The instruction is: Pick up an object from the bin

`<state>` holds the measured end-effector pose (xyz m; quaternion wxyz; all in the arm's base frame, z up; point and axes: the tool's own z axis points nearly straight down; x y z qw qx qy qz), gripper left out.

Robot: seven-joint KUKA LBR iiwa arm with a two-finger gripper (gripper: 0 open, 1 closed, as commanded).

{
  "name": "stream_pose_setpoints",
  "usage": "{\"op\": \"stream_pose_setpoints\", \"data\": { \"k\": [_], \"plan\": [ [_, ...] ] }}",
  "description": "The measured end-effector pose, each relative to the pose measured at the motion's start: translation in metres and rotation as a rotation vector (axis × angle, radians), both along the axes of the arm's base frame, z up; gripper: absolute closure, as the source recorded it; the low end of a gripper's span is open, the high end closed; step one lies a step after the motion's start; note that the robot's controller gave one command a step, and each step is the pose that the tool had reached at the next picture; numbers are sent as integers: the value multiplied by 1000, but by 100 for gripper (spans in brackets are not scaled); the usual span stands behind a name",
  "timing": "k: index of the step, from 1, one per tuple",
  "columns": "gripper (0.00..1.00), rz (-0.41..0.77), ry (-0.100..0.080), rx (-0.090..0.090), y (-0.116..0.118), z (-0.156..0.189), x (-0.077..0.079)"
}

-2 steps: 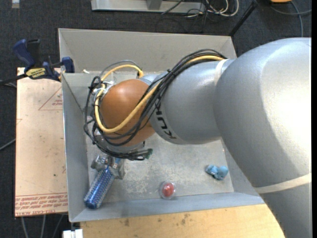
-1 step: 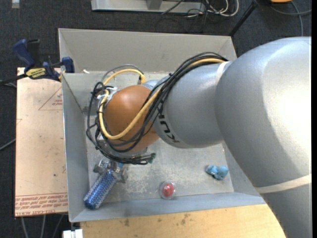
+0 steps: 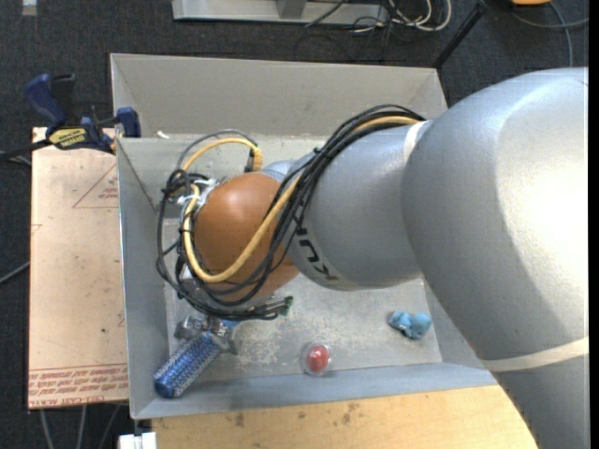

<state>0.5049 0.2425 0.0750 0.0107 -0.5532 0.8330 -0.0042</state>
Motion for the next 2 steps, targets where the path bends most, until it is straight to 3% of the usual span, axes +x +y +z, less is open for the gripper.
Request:
{"op": "stream_pose_setpoints", "data": {
  "k": [1, 2],
  "plan": [
    [100, 362, -19, 4, -5, 4, -3],
    [100, 363, -18, 4, -5, 4, -3]
  ]
}}
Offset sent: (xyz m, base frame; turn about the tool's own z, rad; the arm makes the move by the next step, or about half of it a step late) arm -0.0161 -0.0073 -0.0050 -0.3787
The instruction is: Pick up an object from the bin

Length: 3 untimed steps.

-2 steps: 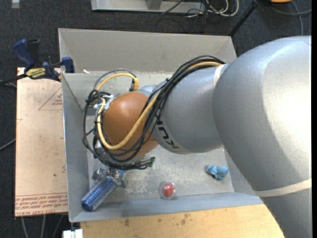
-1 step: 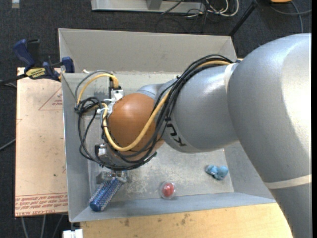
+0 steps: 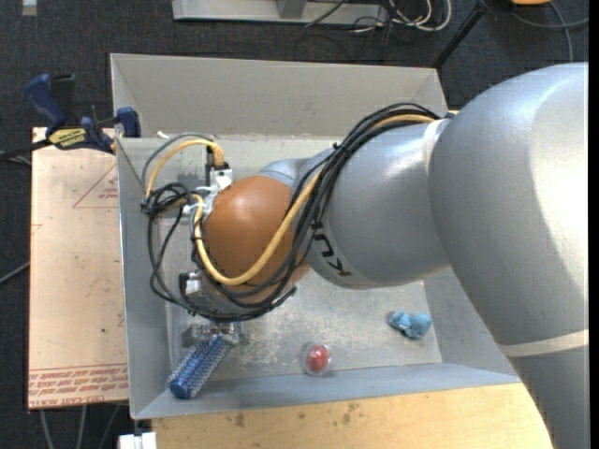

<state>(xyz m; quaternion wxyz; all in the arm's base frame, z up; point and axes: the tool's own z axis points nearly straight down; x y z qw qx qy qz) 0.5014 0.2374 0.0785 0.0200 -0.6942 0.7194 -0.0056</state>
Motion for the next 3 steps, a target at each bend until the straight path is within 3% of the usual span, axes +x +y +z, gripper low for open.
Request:
{"op": "stream_pose_setpoints", "data": {
  "k": [3],
  "plan": [
    [100, 1, 0, 0, 0, 0, 0]
  ]
}}
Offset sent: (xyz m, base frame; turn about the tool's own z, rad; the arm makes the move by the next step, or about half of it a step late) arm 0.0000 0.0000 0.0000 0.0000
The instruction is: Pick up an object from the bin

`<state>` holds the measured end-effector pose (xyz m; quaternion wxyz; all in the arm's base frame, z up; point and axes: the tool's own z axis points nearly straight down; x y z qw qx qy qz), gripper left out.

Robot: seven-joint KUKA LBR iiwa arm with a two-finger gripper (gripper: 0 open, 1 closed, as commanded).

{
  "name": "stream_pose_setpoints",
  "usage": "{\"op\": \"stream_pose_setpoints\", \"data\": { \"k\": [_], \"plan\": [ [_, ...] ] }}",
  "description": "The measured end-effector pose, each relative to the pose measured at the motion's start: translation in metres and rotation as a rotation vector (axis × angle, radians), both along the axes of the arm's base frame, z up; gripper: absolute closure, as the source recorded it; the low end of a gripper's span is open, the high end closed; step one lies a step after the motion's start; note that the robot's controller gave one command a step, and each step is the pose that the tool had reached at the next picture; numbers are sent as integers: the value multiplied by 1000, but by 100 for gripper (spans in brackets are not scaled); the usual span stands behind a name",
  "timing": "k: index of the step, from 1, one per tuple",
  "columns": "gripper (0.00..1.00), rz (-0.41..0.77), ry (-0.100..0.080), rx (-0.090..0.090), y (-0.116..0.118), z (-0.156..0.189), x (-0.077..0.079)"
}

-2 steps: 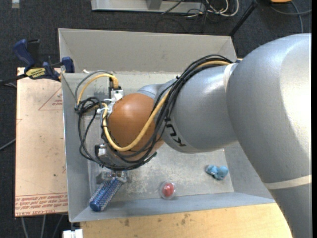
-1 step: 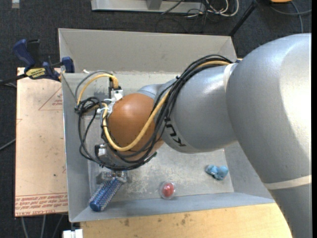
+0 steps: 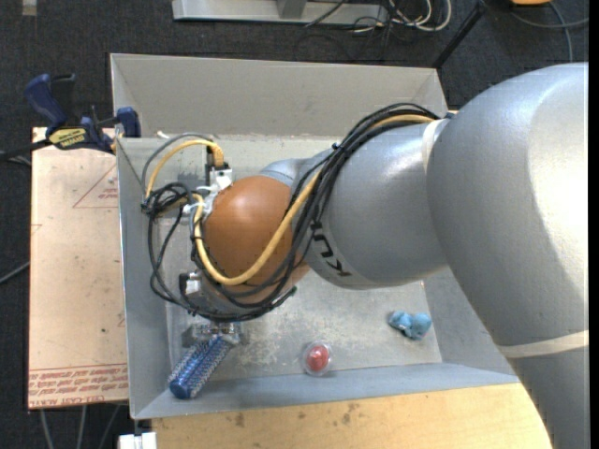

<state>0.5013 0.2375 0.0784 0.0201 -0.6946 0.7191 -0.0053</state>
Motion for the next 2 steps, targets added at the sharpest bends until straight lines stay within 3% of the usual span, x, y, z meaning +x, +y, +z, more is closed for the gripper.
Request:
{"op": "stream_pose_setpoints", "data": {
  "k": [1, 2],
  "plan": [
    [100, 56, 27, -15, 1, 113, 19],
    [100, 84, 27, -16, 10, 202, 23]
  ]
}}
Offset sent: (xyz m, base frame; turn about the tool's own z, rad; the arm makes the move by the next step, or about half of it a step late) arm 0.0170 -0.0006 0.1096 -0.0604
